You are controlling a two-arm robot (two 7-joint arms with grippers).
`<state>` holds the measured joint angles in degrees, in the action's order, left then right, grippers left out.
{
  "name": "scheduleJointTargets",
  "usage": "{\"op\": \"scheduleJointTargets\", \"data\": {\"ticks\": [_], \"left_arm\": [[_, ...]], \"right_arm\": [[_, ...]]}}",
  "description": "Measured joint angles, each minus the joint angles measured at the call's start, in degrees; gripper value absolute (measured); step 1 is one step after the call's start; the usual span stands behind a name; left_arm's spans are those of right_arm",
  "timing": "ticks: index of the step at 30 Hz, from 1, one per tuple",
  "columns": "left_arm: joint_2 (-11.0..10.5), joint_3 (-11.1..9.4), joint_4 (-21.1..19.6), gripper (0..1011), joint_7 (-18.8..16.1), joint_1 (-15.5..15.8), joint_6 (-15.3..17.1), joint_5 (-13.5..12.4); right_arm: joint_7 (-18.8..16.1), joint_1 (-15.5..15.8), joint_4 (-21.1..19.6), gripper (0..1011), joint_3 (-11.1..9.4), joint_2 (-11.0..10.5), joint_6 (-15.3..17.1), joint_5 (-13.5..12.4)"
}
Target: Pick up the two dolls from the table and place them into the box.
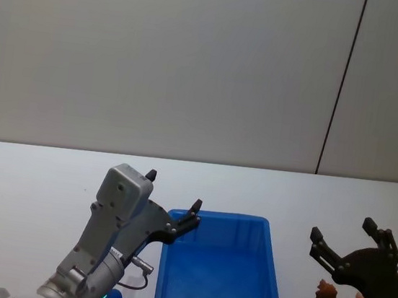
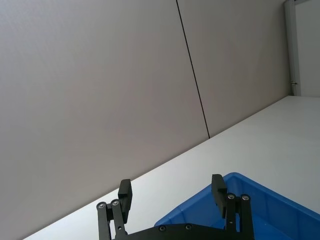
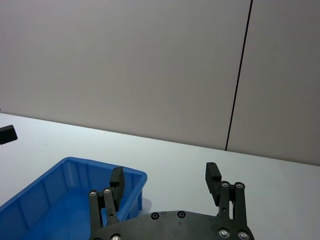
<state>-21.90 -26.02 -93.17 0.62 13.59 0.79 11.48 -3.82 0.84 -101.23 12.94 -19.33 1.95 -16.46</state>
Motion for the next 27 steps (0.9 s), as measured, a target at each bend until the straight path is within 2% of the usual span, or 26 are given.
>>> {"op": "scheduleJointTargets", "data": {"ticks": [27], "left_arm": [[0.00, 0.00, 0.00, 1003, 0.00, 0.00, 0.00, 0.00]], "right_arm": [[0.00, 0.00, 0.00, 1001, 0.00, 0.00, 0.00, 0.00]]}}
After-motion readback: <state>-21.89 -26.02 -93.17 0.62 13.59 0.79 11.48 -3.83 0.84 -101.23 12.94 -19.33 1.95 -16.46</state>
